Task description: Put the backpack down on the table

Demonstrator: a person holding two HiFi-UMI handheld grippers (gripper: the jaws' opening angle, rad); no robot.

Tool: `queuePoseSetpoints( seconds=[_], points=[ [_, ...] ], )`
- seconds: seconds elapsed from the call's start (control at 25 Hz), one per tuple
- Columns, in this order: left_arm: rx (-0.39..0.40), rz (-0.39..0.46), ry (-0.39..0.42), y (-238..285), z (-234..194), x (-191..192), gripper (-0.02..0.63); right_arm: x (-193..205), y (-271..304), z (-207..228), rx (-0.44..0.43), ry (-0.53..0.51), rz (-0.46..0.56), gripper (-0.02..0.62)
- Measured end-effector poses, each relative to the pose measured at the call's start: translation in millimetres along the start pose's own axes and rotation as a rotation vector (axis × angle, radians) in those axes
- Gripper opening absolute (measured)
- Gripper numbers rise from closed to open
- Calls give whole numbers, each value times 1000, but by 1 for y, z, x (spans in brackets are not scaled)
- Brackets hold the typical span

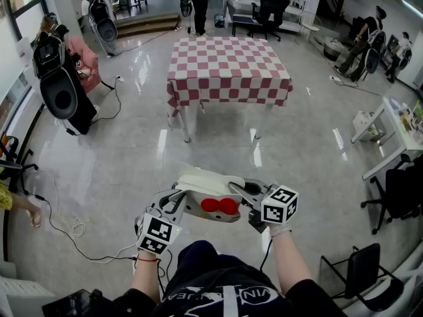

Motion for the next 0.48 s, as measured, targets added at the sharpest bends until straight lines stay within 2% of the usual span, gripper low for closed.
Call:
queuePoseSetpoints(
  seconds=[0.48],
  points=[
    [42,-43,30,59,1,-27,46,-10,-15,61,28,41,11,11]
  ],
)
Point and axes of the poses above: the fingertips, and each gripper's own axes: y forward along the fingers, z to its right, x out of its underside, the point moved 1 cm from there along -y, backward along the fingers, and after that the axes turned 2 degrees about -z, right-handed, at the moved point
